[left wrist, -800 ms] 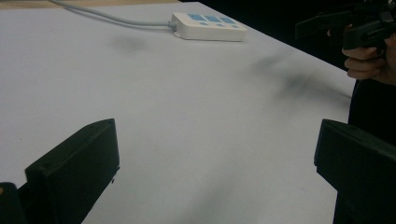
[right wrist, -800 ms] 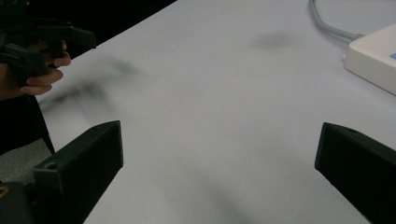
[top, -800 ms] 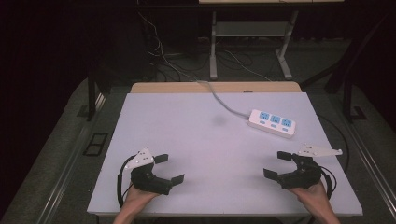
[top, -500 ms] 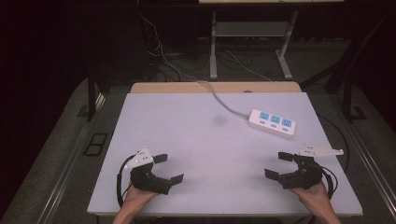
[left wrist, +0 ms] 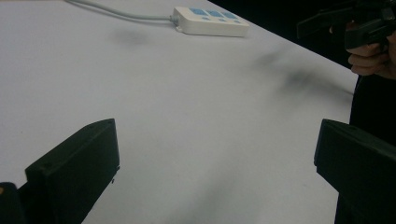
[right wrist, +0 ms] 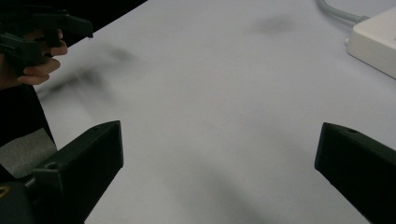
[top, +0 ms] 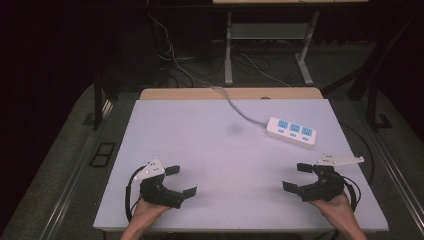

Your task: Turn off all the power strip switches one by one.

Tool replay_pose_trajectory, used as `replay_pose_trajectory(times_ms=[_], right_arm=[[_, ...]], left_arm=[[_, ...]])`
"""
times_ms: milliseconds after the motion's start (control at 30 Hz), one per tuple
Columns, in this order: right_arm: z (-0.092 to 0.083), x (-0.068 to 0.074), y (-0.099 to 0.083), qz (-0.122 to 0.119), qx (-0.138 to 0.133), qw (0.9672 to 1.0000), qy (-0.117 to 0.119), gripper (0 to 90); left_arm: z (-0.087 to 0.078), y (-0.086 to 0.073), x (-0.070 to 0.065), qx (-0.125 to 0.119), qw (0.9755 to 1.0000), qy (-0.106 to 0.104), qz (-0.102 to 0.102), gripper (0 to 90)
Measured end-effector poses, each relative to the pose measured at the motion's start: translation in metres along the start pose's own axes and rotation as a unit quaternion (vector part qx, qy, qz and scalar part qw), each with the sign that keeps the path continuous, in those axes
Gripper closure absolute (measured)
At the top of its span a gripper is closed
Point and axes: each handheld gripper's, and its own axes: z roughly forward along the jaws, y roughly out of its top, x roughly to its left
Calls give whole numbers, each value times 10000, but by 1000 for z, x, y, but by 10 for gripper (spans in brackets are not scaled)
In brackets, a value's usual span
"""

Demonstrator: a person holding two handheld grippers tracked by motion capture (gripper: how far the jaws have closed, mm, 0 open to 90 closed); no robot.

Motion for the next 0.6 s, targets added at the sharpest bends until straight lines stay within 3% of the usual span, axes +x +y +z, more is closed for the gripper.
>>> replay_pose_trajectory(times_ms=[267, 600], right_arm=[[2, 1, 4, -29, 166, 9999, -22, 11], [1, -4, 24, -106, 283, 9995, -44, 11]], left_arm=[[2, 0, 0, 32, 10000, -39, -25, 0], [2, -1, 1, 41, 10000, -22, -46, 0]])
